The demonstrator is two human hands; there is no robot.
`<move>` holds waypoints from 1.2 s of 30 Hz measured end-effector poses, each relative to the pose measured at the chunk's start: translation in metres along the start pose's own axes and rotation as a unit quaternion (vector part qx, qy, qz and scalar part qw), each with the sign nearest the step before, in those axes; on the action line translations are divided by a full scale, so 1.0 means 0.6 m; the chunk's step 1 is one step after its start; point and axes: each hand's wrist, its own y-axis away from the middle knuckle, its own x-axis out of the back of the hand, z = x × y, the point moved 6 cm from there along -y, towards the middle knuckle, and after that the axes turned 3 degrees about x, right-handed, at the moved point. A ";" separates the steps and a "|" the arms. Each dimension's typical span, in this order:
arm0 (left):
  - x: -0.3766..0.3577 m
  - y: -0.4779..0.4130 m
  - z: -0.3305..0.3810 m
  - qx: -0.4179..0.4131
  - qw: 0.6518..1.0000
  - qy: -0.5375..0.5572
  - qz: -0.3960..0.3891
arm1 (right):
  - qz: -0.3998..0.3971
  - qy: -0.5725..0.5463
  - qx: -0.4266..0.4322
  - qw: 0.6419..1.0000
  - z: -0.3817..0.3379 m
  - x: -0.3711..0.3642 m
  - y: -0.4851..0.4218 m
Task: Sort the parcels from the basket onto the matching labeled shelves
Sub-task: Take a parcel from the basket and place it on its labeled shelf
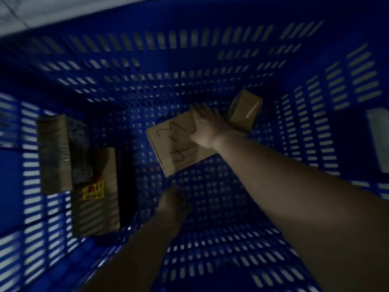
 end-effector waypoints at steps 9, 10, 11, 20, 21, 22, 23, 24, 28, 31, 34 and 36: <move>-0.012 0.021 -0.002 -0.026 0.999 0.018 0.024 | -0.053 -0.253 -0.163 0.952 0.031 -0.089 0.092; -0.001 0.030 -0.006 -0.031 0.999 0.019 0.039 | -0.063 -0.336 -0.197 0.919 0.028 -0.116 0.120; 0.013 0.034 -0.008 -0.036 0.998 0.018 0.053 | -0.061 -0.403 -0.231 0.883 0.022 -0.141 0.148; 0.008 0.247 0.067 -0.125 0.989 -0.032 0.065 | 0.102 -0.574 -0.214 0.784 -0.086 -0.013 0.346; 0.008 0.277 0.074 -0.141 0.988 -0.019 0.060 | 0.119 -0.575 -0.200 0.784 -0.100 0.022 0.363; 0.008 0.318 0.080 -0.161 0.985 -0.024 0.055 | 0.138 -0.582 -0.187 0.779 -0.115 0.065 0.387; 0.011 0.357 0.084 -0.184 0.981 -0.040 0.052 | 0.155 -0.598 -0.177 0.766 -0.129 0.105 0.413; 0.011 0.402 0.087 -0.206 0.975 -0.061 0.049 | 0.164 -0.612 -0.170 0.754 -0.142 0.145 0.442; 0.010 0.575 0.093 -0.276 0.954 -0.105 0.053 | 0.178 -0.603 -0.156 0.762 -0.198 0.263 0.580; -0.019 0.713 0.117 -0.339 0.928 -0.148 0.043 | 0.236 -0.606 -0.139 0.747 -0.239 0.371 0.685; -0.043 0.908 0.137 -0.416 0.889 -0.190 -0.006 | 0.286 -0.616 -0.112 0.725 -0.291 0.493 0.826; -0.056 0.999 0.143 -0.448 0.864 -0.227 -0.032 | 0.303 -0.590 -0.084 0.744 -0.322 0.541 0.886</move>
